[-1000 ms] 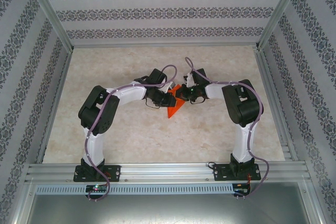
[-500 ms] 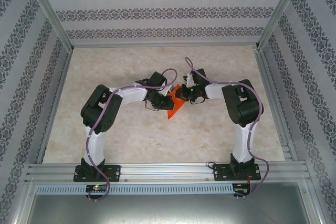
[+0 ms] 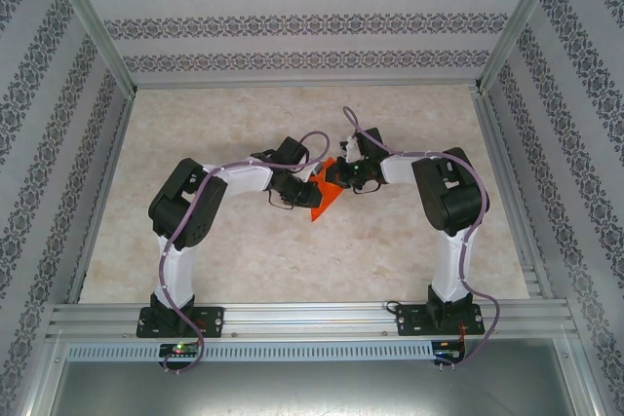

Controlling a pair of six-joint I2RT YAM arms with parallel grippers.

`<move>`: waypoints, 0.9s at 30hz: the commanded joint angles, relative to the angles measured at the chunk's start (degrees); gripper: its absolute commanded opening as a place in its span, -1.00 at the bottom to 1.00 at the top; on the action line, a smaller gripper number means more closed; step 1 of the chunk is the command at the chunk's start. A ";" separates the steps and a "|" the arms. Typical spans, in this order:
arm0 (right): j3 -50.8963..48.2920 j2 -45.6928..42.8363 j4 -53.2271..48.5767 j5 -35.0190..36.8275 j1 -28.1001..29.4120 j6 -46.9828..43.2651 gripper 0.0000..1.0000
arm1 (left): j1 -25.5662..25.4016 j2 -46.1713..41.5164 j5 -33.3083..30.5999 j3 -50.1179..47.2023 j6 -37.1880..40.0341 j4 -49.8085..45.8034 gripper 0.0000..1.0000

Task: Fold a paper plane with a square sheet of paper (pick it up from the middle)
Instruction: Fourth fold the wing at the center of the table.

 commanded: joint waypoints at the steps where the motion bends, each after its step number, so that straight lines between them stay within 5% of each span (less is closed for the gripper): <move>1: -2.02 1.13 -5.29 3.48 -0.47 -0.99 -0.90 | -1.95 -1.63 -2.24 -2.99 1.86 -5.37 -0.68; 27: -2.14 -0.06 -7.14 6.07 -1.12 -1.77 -0.90 | -10.96 -7.55 -14.64 -11.79 2.08 -9.23 -0.72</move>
